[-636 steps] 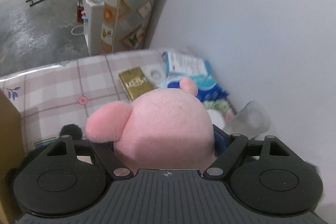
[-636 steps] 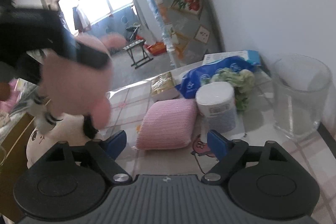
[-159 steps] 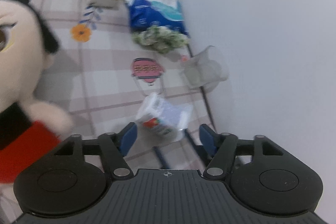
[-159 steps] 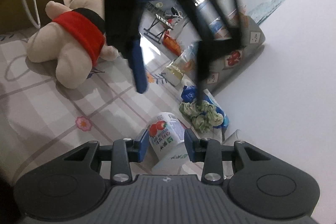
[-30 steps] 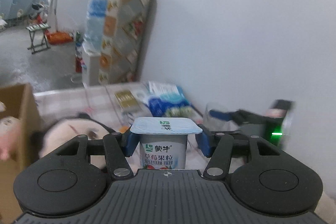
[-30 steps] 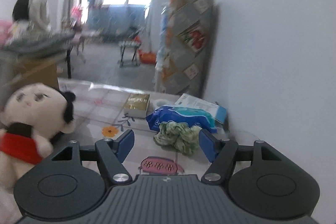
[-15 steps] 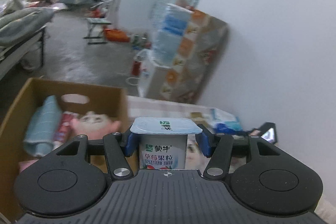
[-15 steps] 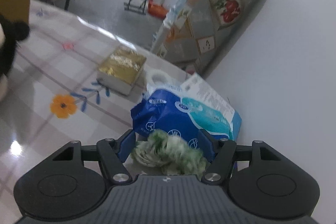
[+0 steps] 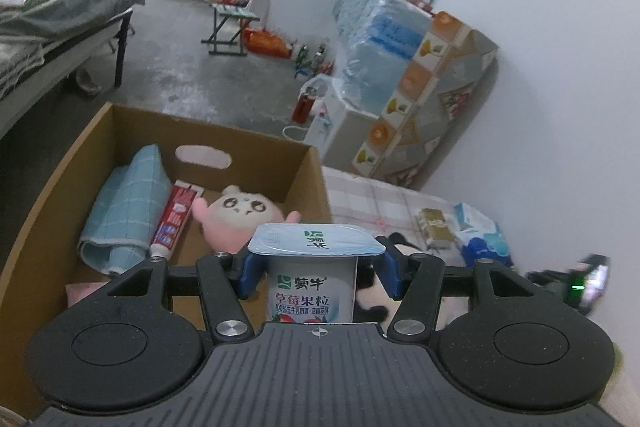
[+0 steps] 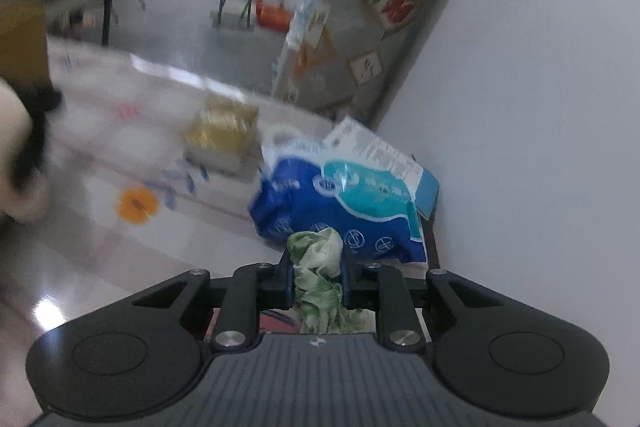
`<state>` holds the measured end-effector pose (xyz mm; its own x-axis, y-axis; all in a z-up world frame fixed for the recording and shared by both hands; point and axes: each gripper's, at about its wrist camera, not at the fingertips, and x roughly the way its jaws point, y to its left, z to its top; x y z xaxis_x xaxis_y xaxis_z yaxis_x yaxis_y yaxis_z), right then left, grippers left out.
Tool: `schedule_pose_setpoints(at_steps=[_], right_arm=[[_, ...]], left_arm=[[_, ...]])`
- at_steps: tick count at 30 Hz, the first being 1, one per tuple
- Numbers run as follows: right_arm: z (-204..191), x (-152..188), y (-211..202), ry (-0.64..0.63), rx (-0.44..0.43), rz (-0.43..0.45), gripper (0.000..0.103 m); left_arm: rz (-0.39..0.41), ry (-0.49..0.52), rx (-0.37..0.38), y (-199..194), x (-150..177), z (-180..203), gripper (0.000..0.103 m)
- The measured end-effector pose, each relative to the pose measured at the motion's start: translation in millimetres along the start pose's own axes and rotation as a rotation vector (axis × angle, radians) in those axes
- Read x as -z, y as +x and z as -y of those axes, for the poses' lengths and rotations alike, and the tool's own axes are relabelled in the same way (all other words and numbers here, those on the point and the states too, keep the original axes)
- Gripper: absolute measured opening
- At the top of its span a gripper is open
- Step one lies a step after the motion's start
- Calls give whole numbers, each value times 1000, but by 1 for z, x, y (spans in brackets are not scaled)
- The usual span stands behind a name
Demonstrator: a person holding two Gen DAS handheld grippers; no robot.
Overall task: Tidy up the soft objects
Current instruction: 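Open the left gripper to drop the cup into the box while the right holds the scrunchie, then carry the green scrunchie over the box and open the right gripper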
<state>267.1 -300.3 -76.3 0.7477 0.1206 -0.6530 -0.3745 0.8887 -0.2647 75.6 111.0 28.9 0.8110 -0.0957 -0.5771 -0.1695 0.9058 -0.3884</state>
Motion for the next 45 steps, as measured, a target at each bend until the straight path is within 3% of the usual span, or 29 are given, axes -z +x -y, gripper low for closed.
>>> schedule_pose_setpoints(at_steps=[6, 10, 18, 23, 28, 34, 40, 45], right_arm=[[18, 0, -82, 273, -248, 136, 32], [6, 8, -114, 361, -380, 187, 32], [-18, 18, -116, 385, -486, 216, 32], [-13, 28, -116, 410, -496, 218, 32], [-10, 36, -122, 407, -485, 211, 32], [-9, 42, -142, 417, -481, 227, 32], [-17, 38, -179, 409, -505, 277, 32], [-29, 27, -219, 386, -561, 346, 32]], left_arm=[[-56, -35, -5, 12, -2, -22, 56], [-139, -116, -27, 27, -8, -38, 57], [-289, -250, -235, 82, -8, -59, 57], [-289, -311, -318, 98, -4, -67, 59], [-314, -358, -271, 87, 6, -68, 62], [-233, -326, -207, 47, 10, -54, 63], [-180, -276, -91, -9, 11, -29, 64], [-123, -245, 44, -80, 9, -7, 69]])
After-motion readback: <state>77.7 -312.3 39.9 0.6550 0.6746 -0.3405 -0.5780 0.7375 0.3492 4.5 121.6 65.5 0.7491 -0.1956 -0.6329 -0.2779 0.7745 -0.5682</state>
